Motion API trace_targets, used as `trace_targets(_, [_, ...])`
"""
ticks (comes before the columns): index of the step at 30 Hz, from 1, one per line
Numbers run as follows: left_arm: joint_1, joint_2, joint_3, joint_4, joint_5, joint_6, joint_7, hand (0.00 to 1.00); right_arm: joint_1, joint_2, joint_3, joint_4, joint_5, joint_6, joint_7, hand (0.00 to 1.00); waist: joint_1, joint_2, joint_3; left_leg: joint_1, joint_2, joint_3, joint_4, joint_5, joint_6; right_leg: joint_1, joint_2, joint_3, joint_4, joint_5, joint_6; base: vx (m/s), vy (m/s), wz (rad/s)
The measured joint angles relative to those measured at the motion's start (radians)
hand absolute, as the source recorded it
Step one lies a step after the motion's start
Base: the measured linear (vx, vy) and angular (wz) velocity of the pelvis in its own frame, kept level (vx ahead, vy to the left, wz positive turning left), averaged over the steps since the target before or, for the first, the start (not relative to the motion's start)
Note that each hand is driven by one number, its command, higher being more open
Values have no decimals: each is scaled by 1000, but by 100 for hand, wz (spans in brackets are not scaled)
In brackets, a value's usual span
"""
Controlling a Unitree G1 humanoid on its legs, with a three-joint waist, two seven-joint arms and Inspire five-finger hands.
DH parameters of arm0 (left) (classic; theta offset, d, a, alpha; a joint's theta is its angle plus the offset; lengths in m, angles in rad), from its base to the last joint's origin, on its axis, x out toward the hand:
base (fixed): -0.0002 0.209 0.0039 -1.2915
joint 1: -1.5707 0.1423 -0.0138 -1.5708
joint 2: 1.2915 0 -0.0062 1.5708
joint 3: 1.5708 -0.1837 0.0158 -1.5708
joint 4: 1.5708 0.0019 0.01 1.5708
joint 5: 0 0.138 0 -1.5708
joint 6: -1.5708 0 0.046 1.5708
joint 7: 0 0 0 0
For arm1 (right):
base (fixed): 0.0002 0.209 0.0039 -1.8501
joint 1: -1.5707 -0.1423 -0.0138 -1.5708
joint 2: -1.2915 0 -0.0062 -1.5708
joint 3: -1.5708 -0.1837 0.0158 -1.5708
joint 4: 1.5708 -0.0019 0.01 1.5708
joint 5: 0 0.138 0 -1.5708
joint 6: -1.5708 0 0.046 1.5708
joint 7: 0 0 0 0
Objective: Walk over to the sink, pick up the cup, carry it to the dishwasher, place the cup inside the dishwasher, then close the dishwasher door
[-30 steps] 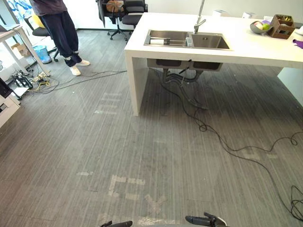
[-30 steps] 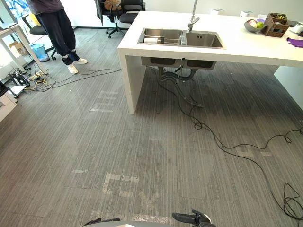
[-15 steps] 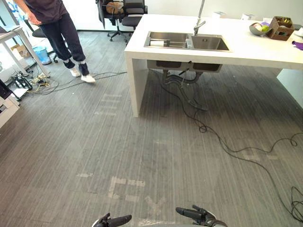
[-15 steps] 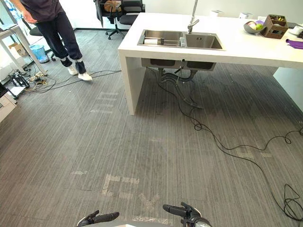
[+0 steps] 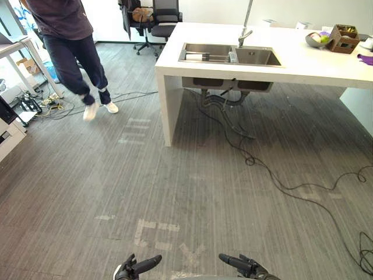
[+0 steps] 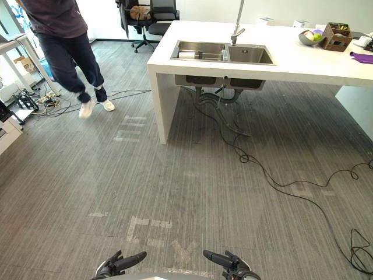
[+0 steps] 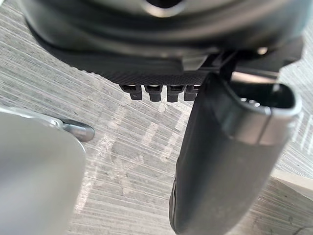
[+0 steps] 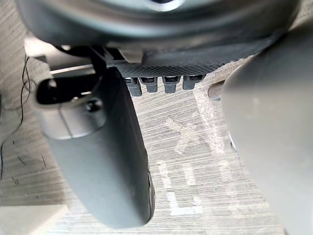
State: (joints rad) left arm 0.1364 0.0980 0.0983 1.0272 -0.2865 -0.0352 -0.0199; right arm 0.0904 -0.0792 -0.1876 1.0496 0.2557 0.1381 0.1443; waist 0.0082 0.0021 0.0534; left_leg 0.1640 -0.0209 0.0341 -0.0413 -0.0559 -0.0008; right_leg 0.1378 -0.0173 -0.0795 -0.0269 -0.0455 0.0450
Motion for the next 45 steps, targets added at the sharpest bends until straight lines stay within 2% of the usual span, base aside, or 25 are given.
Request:
trace_targets(16, [-11,-18,-50,-8,11,-20,-20,100,0,-1,-3,1,18,-9,11,100,-6,-3,0,4,-2,-23,-15,17,10,-3,-3,-32,28,-5,-5,-19,-13,3])
trace_targets(18, [-10,-12,-58,-10,11,-19,-20,100,0,0,-5,-3,19,-16,9,100,-7,-6,2,8,-15,-28,-11,17,11,-40,-22,-35,129,-63,-11,-85,-11,14])
trace_targets(19, [-11,-7,-69,-10,11,-11,-22,100,4,0,-6,-14,19,-22,9,100,-15,-10,5,9,-30,-43,-3,4,30,-80,-47,-41,241,-118,3,-60,9,28])
trace_targets(21, [-10,-4,-78,-15,10,-2,-25,100,14,-2,-10,-37,21,-34,9,100,-22,-12,10,9,-48,-51,20,-13,64,-162,-84,-43,447,-163,41,-71,27,24])
trace_targets(22, [-10,-6,-77,-20,11,-1,-30,100,14,-3,-16,-53,23,-36,9,100,-21,-16,12,6,-59,-54,32,-19,73,-235,-108,-44,608,-169,25,-78,25,19])
trace_targets(23, [-9,3,-71,-27,12,5,-34,100,18,5,-23,-63,36,-44,8,100,-24,-36,18,8,-79,-62,46,-26,87,-324,-145,-38,785,-152,-14,-21,-4,28])
trace_targets(24, [-9,6,-64,-40,17,23,-32,100,22,9,-23,-56,55,-56,7,100,-25,-45,28,31,-79,-75,51,-29,93,-354,-143,-24,839,-172,-9,12,-20,29])
trace_targets(25, [-10,5,-64,-42,27,29,-28,100,23,8,-23,-53,65,-57,7,100,-26,-42,27,32,-74,-80,56,-33,92,-358,-137,-25,820,-182,-4,77,-32,25])
trace_targets(26, [-12,4,-63,-43,37,40,-18,100,23,8,-22,-48,74,-58,7,100,-28,-36,23,33,-64,-86,66,-43,88,-355,-125,-31,762,-187,-4,106,-56,14])
trace_targets(27, [-19,-2,-38,-41,36,64,7,100,22,9,-22,-37,78,-61,6,100,-29,-33,29,36,-40,-93,80,-61,75,-346,-100,-48,625,-186,-4,132,-74,9])
trace_targets(28, [-21,-4,-31,-41,31,71,15,100,20,10,-24,-37,80,-61,7,100,-29,-32,31,38,-33,-94,82,-65,71,-347,-95,-53,597,-185,-5,181,-123,4])
trace_targets(29, [-30,-12,6,-33,18,104,45,100,16,8,-33,-36,101,-57,8,100,-31,-26,45,49,0,-98,86,-83,54,-349,-70,-72,510,-177,-5,233,-160,2])
trace_targets(30, [-38,-18,49,-19,1,127,59,100,13,10,-51,-37,117,-52,8,100,-36,-19,59,67,40,-99,90,-107,34,-356,-41,-80,433,-143,-4,251,-182,2])
trace_targets(31, [-40,-19,67,-8,1,132,61,100,12,11,-56,-38,117,-51,8,100,-40,-17,60,75,57,-99,92,-121,24,-364,-30,-77,399,-119,-2,310,-227,4])
trace_targets(32, [-41,-20,93,4,8,133,58,100,10,17,-69,-45,116,-44,9,100,-50,-19,64,93,88,-102,102,-155,1,-381,-15,-57,341,-69,-1,360,-276,10])
trace_targets(34, [-45,-25,115,4,12,127,45,100,26,23,-75,-65,114,-42,13,100,-49,-32,75,135,105,-109,129,-222,-32,-380,-32,-16,286,-5,30,413,-323,22])
trace_targets(35, [-49,-35,131,5,13,118,37,100,34,17,-92,-78,113,-41,21,100,-54,-20,82,174,128,-116,145,-262,-40,-376,-31,-53,370,40,17,367,-284,38])
trace_targets(36, [-52,-43,132,4,18,115,31,100,42,11,-95,-86,111,-43,23,100,-57,-14,86,184,139,-123,158,-269,-46,-381,-28,-67,421,16,-21,541,-403,47])
trace_targets(37, [-57,-59,136,1,34,101,20,100,46,5,-107,-84,106,-40,25,100,-54,-4,87,185,154,-126,203,-272,-46,-390,-25,-86,491,-51,-81,437,-309,38])
trace_targets(39, [-57,-85,163,0,35,88,18,100,46,-2,-121,-84,104,-33,26,100,-54,22,76,144,164,-155,309,-263,-57,-367,-4,-106,494,-99,-96,480,-309,20])
trace_targets(41, [-52,-99,171,0,75,86,21,100,46,-14,-121,-82,98,-7,27,100,-54,47,59,93,177,-169,454,-216,-67,-306,28,-121,446,-124,-112,438,-228,6])
trace_targets(42, [-46,-102,171,0,100,81,22,100,45,-18,-119,-81,92,5,27,100,-53,58,51,73,183,-175,516,-184,-90,-277,43,-122,422,-127,-114,455,-181,-2])
trace_targets(43, [-42,-104,169,0,139,70,27,100,45,-21,-110,-81,91,11,27,100,-54,62,38,34,188,-181,611,-134,-134,-250,57,-123,398,-135,-127,552,-180,-5])
trace_targets(44, [-43,-102,168,0,192,62,33,100,44,-22,-97,-82,91,12,27,100,-55,62,31,-16,187,-185,716,-58,-161,-224,66,-121,385,-144,-147,465,-125,-7])
trace_targets(45, [-43,-102,168,0,213,57,39,100,43,-23,-87,-83,92,11,27,100,-55,63,31,-39,188,-182,770,-9,-166,-205,72,-118,371,-148,-154,449,-81,-10])
